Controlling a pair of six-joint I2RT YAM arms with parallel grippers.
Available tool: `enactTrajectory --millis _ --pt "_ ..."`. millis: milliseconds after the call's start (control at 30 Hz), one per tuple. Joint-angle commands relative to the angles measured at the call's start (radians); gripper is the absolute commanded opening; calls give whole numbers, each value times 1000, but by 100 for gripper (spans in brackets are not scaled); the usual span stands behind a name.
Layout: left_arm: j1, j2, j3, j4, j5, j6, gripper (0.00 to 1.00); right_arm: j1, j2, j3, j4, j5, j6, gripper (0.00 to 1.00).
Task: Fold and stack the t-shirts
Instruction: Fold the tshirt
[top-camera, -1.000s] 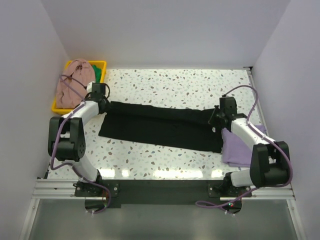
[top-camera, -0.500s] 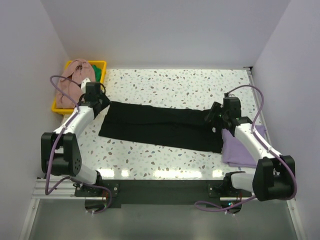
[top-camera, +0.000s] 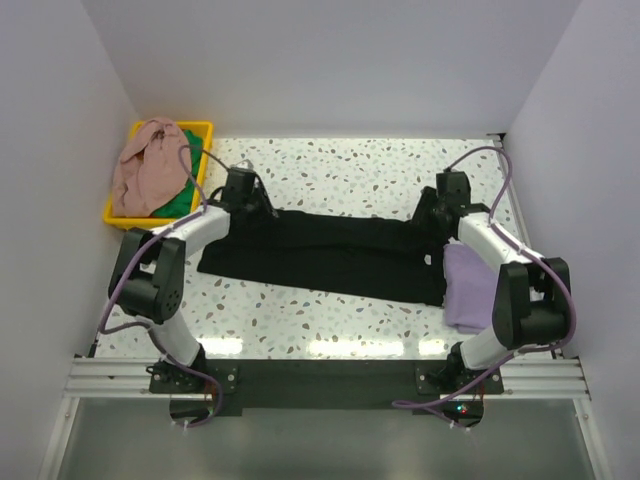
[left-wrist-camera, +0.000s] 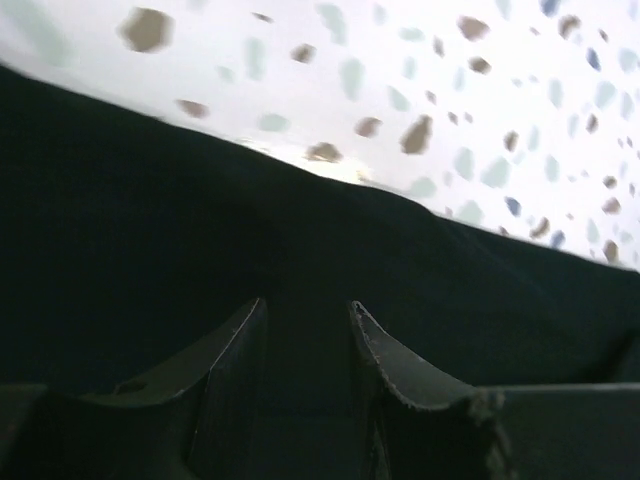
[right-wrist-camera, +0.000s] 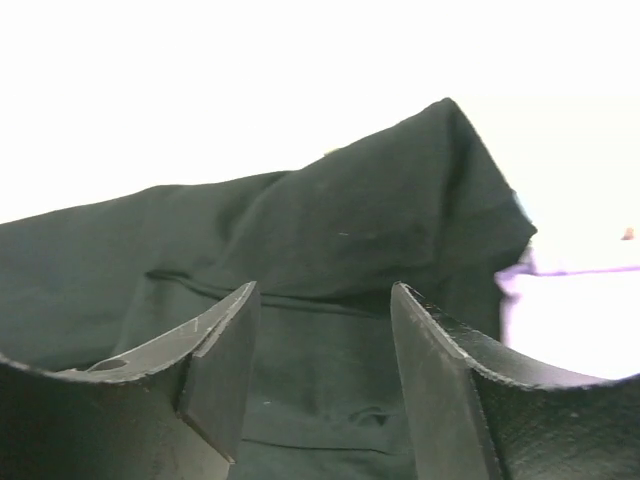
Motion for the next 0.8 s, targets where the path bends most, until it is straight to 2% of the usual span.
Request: enactTrajectory --millis 0,133,267,500,600,700,767 --pt "-67 44 68 138 115 24 42 2 -9 33 -28 109 -9 60" --pt "-125 97 103 234 181 27 47 0 -3 33 -42 109 6 67" --pt "-170 161 151 274 258 39 52 0 -1 -7 -19 25 34 72" --pt "-250 274 218 339 355 36 53 0 39 -31 12 -40 60 72" --pt "-273 304 232 365 384 26 53 0 39 -39 21 -56 67 70" --pt "-294 325 253 389 424 24 53 0 22 -54 38 -79 74 61" --pt "-308 341 272 391 444 24 54 0 10 -68 46 -108 78 48"
